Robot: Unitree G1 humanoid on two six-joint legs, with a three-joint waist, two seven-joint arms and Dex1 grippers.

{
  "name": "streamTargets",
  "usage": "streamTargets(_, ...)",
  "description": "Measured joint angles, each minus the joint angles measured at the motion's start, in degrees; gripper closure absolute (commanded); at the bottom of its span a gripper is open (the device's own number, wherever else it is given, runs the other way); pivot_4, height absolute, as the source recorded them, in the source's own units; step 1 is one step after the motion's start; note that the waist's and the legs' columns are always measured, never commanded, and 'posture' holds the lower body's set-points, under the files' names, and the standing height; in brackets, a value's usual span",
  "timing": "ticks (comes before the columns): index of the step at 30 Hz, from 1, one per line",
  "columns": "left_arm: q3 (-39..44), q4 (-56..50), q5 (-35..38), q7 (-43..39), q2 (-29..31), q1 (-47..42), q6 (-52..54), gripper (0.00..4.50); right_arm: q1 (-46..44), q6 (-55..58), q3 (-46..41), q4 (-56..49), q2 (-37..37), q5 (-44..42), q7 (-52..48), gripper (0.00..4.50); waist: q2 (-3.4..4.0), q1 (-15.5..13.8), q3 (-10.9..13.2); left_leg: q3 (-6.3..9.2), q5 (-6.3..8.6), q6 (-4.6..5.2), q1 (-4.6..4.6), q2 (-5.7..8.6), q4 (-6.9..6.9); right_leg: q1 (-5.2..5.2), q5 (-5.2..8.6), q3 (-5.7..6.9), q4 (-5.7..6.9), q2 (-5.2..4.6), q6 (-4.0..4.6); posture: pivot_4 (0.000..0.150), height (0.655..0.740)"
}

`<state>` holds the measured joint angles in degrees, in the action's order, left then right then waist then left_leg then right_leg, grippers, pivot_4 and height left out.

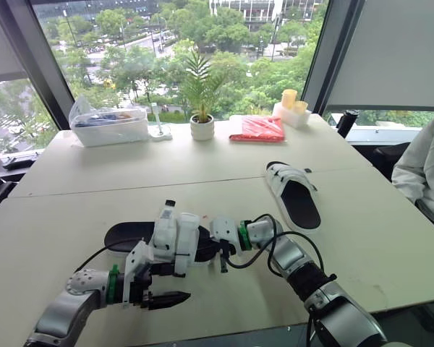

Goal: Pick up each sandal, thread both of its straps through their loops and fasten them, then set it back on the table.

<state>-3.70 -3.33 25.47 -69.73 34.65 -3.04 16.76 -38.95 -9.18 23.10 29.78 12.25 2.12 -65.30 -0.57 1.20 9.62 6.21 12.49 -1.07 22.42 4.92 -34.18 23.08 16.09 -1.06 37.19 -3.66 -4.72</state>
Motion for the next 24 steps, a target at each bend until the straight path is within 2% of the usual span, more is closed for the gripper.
streamTargets(4,-0.04,0.14,0.05,-0.11,-0.10,-0.01,0.03,4.38,0.00,0.05,0.05,-0.10,0.05,0.00,0.00,4.50,0.00,0.00,0.00,0.00,0.00,0.00,0.00,0.00,0.00,0.00,0.00,0.00,0.00,0.00,0.00,0.150,0.7400)
streamTargets(5,-0.03,0.14,0.07,-0.13,-0.09,0.00,0.11,4.49,0.00,0.06,0.05,-0.11,0.07,0.00,0.00,4.50,0.00,-0.01,0.00,0.00,0.00,0.00,0.00,0.00,0.00,0.00,0.00,0.00,0.00,0.00,0.00,0.150,0.7400)
streamTargets(8,-0.07,-0.37,0.21,-0.49,0.82,0.79,0.93,4.49,0.04,0.18,0.09,-0.23,0.05,0.00,0.01,4.50,0.00,0.03,0.00,0.00,0.00,0.00,0.00,0.00,0.00,0.00,0.00,0.00,0.00,0.00,0.00,0.150,0.7400)
streamTargets(12,-2.26,-6.08,-0.06,-4.92,8.68,5.46,2.48,4.49,0.14,0.19,0.25,-0.41,0.03,-0.02,-0.04,4.50,0.04,0.12,-0.02,0.00,0.00,0.00,0.00,0.00,0.05,0.02,0.01,-0.02,-0.01,0.00,0.01,0.150,0.7400)
streamTargets(15,-2.59,-9.16,-0.31,-6.79,12.38,6.81,2.40,4.49,0.12,-0.03,0.40,-0.85,-0.04,-0.11,-0.45,4.50,0.06,0.13,-0.03,0.00,0.00,0.00,-0.02,-0.01,0.05,-0.01,0.02,-0.02,0.00,0.00,0.05,0.150,0.7400)
streamTargets(20,-2.05,-13.35,1.63,-7.50,13.67,5.27,3.22,4.49,0.07,-0.08,0.69,-0.74,-0.17,-0.11,-0.39,4.50,0.06,0.16,-0.03,-0.01,0.01,0.00,-0.02,-0.02,0.08,0.01,0.04,-0.02,-0.01,0.00,0.07,0.150,0.7400)
streamTargets(24,-0.03,-14.70,7.15,-7.27,13.64,-0.28,8.27,4.49,-0.04,0.05,0.65,-0.33,-0.07,-0.07,-0.17,4.50,0.04,-0.06,-0.02,0.00,0.00,0.00,0.00,-0.01,0.05,0.01,0.03,0.01,0.00,0.01,0.05,0.150,0.7400)
